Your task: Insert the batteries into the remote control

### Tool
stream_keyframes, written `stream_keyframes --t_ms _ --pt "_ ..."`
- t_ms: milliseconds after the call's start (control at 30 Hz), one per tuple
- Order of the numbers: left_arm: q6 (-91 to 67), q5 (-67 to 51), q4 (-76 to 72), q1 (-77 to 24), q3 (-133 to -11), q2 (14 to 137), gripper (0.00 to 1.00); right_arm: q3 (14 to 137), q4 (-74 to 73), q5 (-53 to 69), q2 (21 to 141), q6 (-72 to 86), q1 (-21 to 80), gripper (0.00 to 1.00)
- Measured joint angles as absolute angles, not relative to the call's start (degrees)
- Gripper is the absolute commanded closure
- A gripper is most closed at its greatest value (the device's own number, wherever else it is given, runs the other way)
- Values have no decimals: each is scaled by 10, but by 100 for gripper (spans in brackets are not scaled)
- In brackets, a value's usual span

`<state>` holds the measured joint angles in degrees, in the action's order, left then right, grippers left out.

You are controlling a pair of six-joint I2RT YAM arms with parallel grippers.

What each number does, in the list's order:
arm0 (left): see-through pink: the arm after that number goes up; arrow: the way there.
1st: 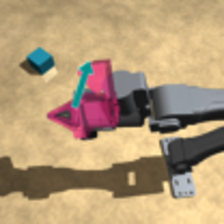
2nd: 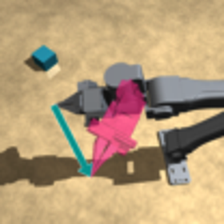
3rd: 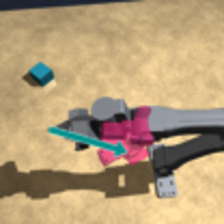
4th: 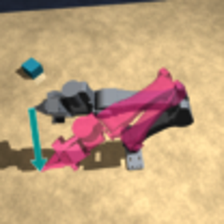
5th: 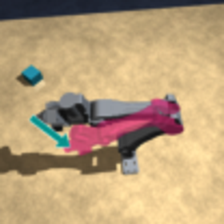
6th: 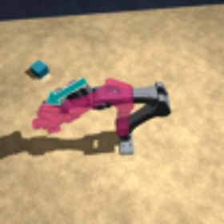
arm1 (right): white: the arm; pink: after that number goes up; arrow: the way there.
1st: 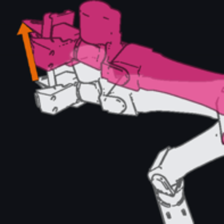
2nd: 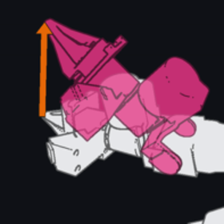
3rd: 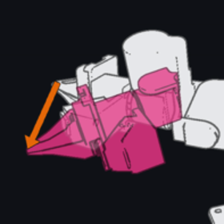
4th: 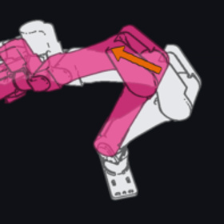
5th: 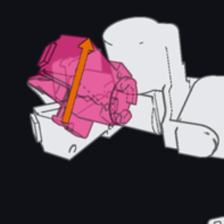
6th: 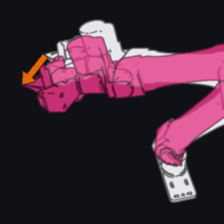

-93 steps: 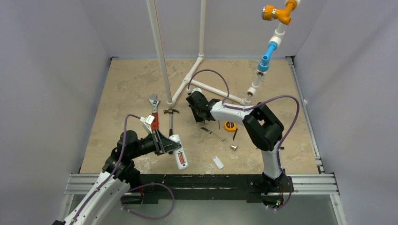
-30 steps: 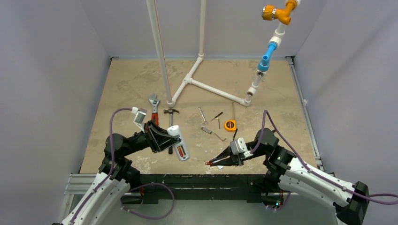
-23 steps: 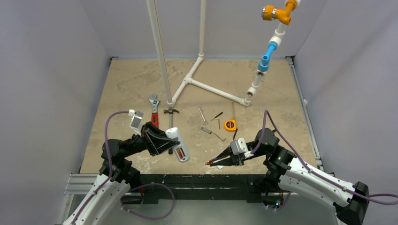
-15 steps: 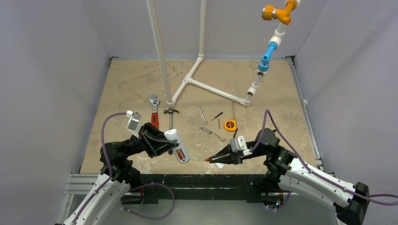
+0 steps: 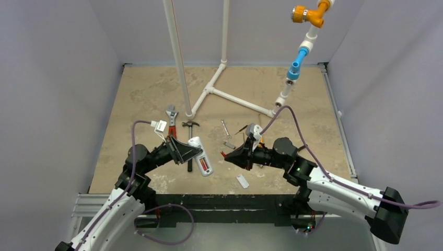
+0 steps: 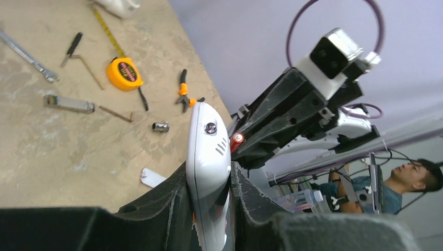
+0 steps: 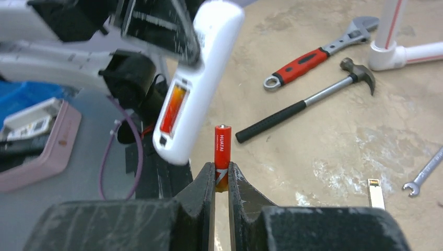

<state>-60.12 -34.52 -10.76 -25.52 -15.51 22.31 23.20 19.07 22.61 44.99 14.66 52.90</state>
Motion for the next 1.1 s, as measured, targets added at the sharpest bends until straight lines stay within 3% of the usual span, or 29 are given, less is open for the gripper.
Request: stream_keyframes --t_ms 200,367,533,1100 --pt "-622 -294 -45 -255 -155 244 100 327 154 148 518 229 555 100" --pt "-635 -263 -16 -255 -155 239 100 396 130 61 583 270 632 100" --pt "-644 -246 -3 -255 -155 228 100 409 125 -12 636 299 691 100" --pt "-655 -234 19 -255 -155 222 100 481 57 -163 727 309 752 100"
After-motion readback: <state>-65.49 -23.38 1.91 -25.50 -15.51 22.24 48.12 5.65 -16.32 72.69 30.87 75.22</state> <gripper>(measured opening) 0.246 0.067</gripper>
